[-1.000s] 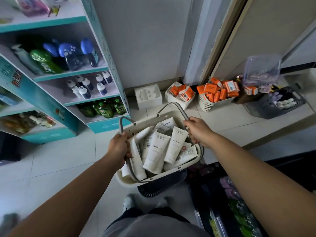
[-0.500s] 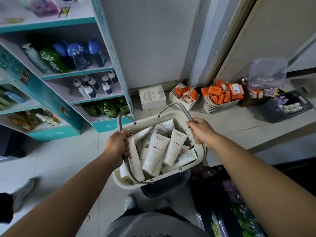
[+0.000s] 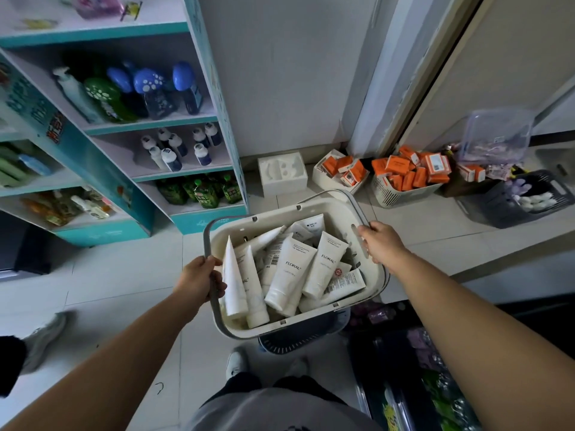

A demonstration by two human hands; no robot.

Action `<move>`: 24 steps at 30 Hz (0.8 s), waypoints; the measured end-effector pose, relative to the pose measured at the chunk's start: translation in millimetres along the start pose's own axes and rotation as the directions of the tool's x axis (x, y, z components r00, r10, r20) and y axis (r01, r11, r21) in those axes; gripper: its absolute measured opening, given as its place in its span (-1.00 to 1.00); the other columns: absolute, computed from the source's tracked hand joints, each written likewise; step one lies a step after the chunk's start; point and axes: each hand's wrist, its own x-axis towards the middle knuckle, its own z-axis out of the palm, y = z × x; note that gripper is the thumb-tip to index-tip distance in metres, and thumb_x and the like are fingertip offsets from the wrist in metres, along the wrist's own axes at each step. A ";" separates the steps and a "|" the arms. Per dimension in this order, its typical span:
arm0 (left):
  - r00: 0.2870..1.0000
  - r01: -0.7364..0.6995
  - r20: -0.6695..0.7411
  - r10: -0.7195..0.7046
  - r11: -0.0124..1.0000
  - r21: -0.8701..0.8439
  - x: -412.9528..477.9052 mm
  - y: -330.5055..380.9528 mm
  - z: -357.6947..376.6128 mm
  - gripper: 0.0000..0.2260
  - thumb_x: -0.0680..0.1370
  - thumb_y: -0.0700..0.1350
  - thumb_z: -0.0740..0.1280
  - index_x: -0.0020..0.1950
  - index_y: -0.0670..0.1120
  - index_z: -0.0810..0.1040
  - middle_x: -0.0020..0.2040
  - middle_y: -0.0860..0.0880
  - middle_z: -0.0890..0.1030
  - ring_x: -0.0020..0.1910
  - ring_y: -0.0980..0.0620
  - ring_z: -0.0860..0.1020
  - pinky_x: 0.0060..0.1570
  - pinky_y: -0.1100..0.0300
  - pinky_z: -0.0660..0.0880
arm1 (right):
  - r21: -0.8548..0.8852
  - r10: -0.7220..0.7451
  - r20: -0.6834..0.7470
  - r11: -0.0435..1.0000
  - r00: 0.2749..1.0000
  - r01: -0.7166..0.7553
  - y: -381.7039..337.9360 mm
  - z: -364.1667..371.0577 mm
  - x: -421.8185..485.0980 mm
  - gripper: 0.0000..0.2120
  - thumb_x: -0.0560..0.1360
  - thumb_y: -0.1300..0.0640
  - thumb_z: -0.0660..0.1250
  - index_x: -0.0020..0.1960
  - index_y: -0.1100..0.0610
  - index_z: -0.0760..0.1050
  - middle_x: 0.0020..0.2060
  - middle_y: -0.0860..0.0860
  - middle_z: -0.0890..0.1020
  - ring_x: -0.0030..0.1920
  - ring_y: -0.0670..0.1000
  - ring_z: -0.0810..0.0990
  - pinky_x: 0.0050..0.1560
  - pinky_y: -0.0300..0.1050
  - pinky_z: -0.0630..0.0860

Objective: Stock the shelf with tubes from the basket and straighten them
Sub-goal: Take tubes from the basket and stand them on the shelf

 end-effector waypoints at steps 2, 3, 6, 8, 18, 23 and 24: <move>0.994 -0.071 -0.074 0.084 0.983 0.170 5.7 -12.2 -2.8 -0.73 0.66 -0.02 0.15 0.09 -0.19 0.52 -0.20 -0.13 0.56 -0.28 -0.05 0.56 -0.14 0.02 0.59 | -0.151 -0.041 -0.084 0.988 0.996 0.028 6.9 6.3 -1.0 -0.70 0.60 0.06 0.21 0.05 0.33 0.47 -0.21 0.14 0.51 -0.15 0.15 0.52 -0.16 -0.01 0.42; 0.984 -0.106 -0.112 0.140 0.958 0.265 8.6 -18.3 -3.9 -0.74 0.65 -0.01 0.17 0.12 -0.18 0.51 -0.15 -0.10 0.58 -0.24 -0.02 0.56 -0.14 0.03 0.57 | -0.218 -0.049 -0.129 0.976 0.990 0.020 11.8 8.8 -1.5 -0.70 0.61 0.07 0.20 0.13 0.31 0.47 -0.08 0.17 0.53 -0.02 0.19 0.54 -0.04 0.01 0.45; 0.962 -0.113 -0.186 0.199 0.912 0.394 15.7 -36.6 -10.2 -0.69 0.58 -0.03 0.31 0.26 -0.14 0.44 0.09 -0.12 0.56 -0.09 -0.04 0.54 -0.12 0.08 0.48 | -0.365 -0.031 -0.230 0.929 0.973 -0.057 29.1 11.5 -2.8 -0.68 0.60 0.12 0.21 0.32 0.20 0.43 0.20 0.27 0.48 0.17 0.30 0.50 0.14 0.05 0.44; 0.966 -0.047 -0.216 0.139 0.923 0.383 18.9 -47.0 -14.1 -0.59 0.53 -0.02 0.37 0.31 -0.14 0.40 0.19 -0.17 0.49 0.00 -0.11 0.52 0.00 0.03 0.50 | -0.384 -0.002 -0.263 0.918 0.965 -0.103 37.7 12.1 -3.8 -0.67 0.60 0.11 0.23 0.33 0.15 0.42 0.25 0.27 0.45 0.23 0.31 0.46 0.17 0.08 0.43; 0.796 -0.414 -0.085 0.600 0.641 0.647 2.8 -17.9 37.2 -0.71 0.50 -0.18 0.36 0.22 -0.12 0.51 0.22 -0.15 0.44 0.22 -0.16 0.42 0.26 -0.05 0.38 | -0.437 -0.488 -0.184 0.818 0.853 0.374 19.4 33.3 -24.9 -0.83 0.45 0.34 0.35 0.01 0.18 0.55 0.04 0.14 0.53 0.09 0.21 0.50 0.02 -0.05 0.44; 0.869 -0.477 0.283 0.405 0.536 0.697 17.5 -17.7 85.8 -0.67 0.51 -0.06 0.36 0.24 -0.10 0.46 0.19 -0.08 0.50 0.12 -0.08 0.52 0.14 0.05 0.48 | -0.269 -0.194 -0.026 0.946 0.981 0.180 20.3 66.0 -26.0 -0.77 0.50 0.28 0.33 0.15 0.21 0.48 0.06 0.11 0.58 0.01 0.06 0.56 0.07 -0.04 0.52; 0.895 -0.442 0.307 0.325 0.550 0.708 22.2 -21.4 93.8 -0.60 0.50 -0.01 0.37 0.29 -0.10 0.42 0.22 -0.10 0.50 0.15 -0.10 0.51 0.16 0.05 0.47 | -0.254 -0.075 0.000 0.965 0.997 0.073 23.1 73.2 -23.7 -0.70 0.50 0.24 0.33 0.21 0.23 0.43 0.11 0.11 0.55 0.09 0.11 0.56 0.09 -0.05 0.50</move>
